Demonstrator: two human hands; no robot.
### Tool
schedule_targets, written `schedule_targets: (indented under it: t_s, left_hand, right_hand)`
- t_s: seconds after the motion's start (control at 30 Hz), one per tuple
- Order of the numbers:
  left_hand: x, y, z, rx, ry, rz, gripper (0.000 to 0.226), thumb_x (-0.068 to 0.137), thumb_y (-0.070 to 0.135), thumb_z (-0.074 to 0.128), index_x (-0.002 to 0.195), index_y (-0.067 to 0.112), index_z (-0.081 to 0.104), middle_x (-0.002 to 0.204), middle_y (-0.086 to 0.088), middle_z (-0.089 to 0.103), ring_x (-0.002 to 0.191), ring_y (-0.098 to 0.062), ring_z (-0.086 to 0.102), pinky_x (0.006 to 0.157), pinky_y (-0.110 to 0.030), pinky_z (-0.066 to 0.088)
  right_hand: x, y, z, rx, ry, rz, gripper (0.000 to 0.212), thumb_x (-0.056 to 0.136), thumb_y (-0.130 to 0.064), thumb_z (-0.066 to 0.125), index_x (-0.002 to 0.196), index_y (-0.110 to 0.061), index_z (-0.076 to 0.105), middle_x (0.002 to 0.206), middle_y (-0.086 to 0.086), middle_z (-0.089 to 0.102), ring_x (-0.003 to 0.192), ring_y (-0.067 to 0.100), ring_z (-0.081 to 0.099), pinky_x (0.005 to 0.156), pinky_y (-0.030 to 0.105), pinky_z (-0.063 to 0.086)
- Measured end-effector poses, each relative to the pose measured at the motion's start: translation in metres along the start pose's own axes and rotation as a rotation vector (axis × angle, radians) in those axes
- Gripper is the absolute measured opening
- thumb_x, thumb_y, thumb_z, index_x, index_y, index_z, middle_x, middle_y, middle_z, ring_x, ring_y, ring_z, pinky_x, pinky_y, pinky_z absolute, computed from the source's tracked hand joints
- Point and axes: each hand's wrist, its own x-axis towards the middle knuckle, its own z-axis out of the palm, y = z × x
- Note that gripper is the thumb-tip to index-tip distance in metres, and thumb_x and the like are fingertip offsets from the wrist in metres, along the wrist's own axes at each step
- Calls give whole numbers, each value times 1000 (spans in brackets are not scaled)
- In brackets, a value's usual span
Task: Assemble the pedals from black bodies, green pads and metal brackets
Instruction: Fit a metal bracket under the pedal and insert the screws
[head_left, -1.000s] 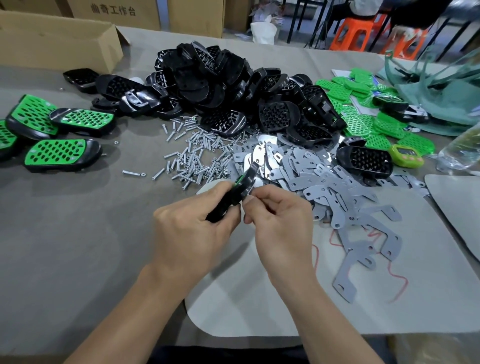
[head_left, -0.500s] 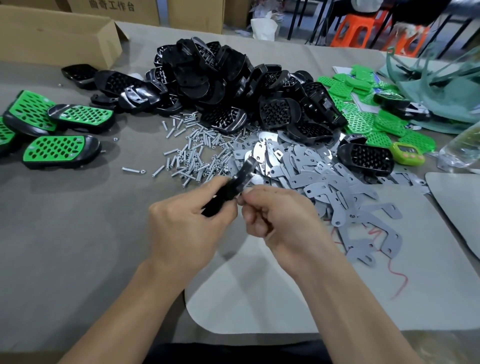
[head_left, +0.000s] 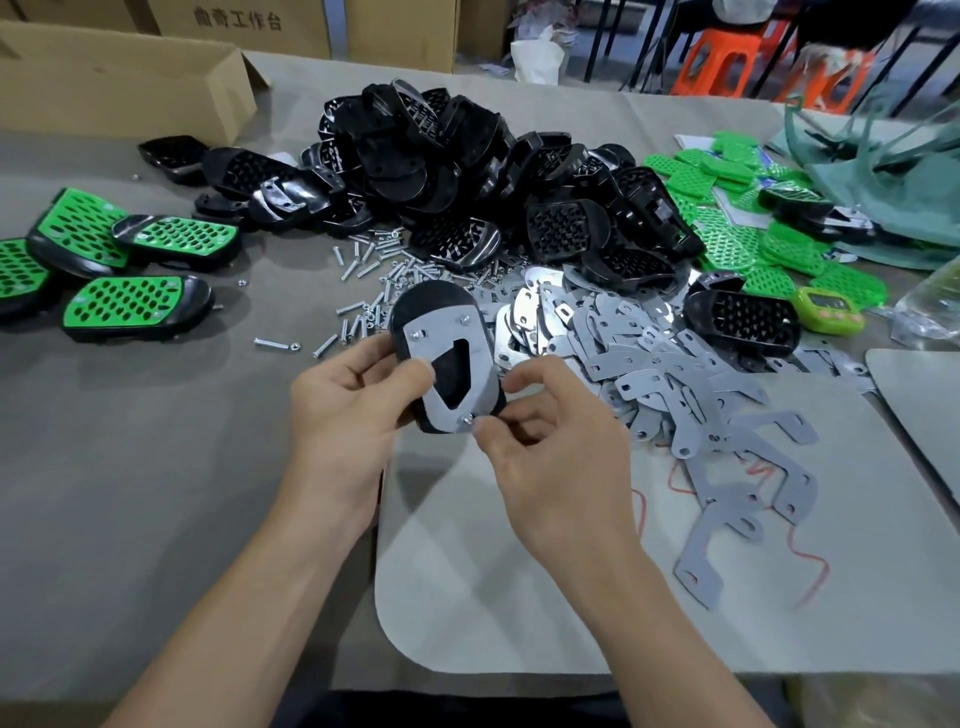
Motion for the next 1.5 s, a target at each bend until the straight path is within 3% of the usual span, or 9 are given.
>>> schedule_targets:
  t_s: [0.1, 0.27, 0.47, 0.57, 0.7, 0.87, 1.07, 1.2, 1.5]
  left_hand:
    - [-2, -6, 1, 288, -150, 152, 49, 73, 6, 69, 112, 35, 76, 98, 5, 81, 87, -11, 76, 75, -27, 61]
    - [-2, -10, 2, 485, -383, 96, 82, 67, 21, 69, 144, 44, 52, 99, 0, 80, 89, -36, 75, 84, -54, 61]
    - [-1, -9, -1, 473, -390, 89, 68, 70, 16, 67, 134, 37, 62, 100, -2, 79, 86, -34, 73, 84, -50, 61]
    - [-2, -11, 0, 456, -324, 41, 50, 71, 22, 66, 118, 37, 73, 97, 2, 80, 83, -19, 74, 83, -43, 60]
    - [-4, -15, 2, 461, -300, 21, 41, 69, 14, 65, 103, 34, 79, 93, -1, 81, 82, -23, 75, 82, -58, 60]
    - [-6, -18, 4, 431, -323, -9, 44, 72, 9, 67, 104, 37, 80, 94, -2, 81, 81, -18, 67, 84, -66, 58]
    - [-11, -17, 6, 382, -307, 44, 44, 72, 10, 71, 106, 35, 80, 95, 5, 81, 83, -10, 72, 77, -36, 62]
    - [-11, -17, 3, 352, -252, 71, 42, 74, 9, 71, 107, 33, 80, 97, 4, 81, 87, -13, 74, 86, -50, 63]
    - [-12, -16, 2, 578, -76, 227, 52, 73, 23, 70, 115, 53, 71, 87, 8, 79, 73, -1, 69, 67, -26, 58]
  right_hand:
    - [1, 6, 0, 41, -16, 69, 35, 84, -10, 72, 90, -40, 54, 66, -12, 71, 56, 8, 66, 55, 17, 50]
    - [8, 16, -4, 185, -52, 172, 30, 85, -2, 71, 82, -29, 58, 67, -3, 74, 52, 17, 69, 57, 33, 58]
    - [5, 19, -1, -22, -35, 34, 22, 80, -17, 70, 81, -35, 59, 69, -8, 69, 61, 15, 68, 65, 42, 58]
    - [5, 19, -3, -119, -46, -8, 17, 79, -23, 71, 84, -34, 59, 71, -11, 66, 66, 9, 64, 68, 35, 56]
    - [4, 11, -8, -283, -76, -119, 11, 82, -28, 71, 88, -31, 62, 70, -15, 63, 69, 10, 58, 63, 22, 46]
    - [0, 2, -6, -450, -57, -200, 6, 92, -26, 60, 89, -20, 60, 77, 0, 67, 77, 27, 58, 71, 42, 44]
    - [-10, 4, 8, -391, 32, -189, 11, 97, -18, 55, 92, -17, 65, 81, 2, 70, 78, 31, 61, 68, 40, 33]
    - [-9, 3, 18, -313, 127, -165, 15, 93, -20, 52, 88, -19, 66, 75, 3, 70, 72, 27, 58, 62, 30, 16]
    - [9, 4, -2, -47, -43, -37, 15, 86, -33, 68, 101, -32, 73, 87, -16, 74, 84, -1, 67, 81, 26, 54]
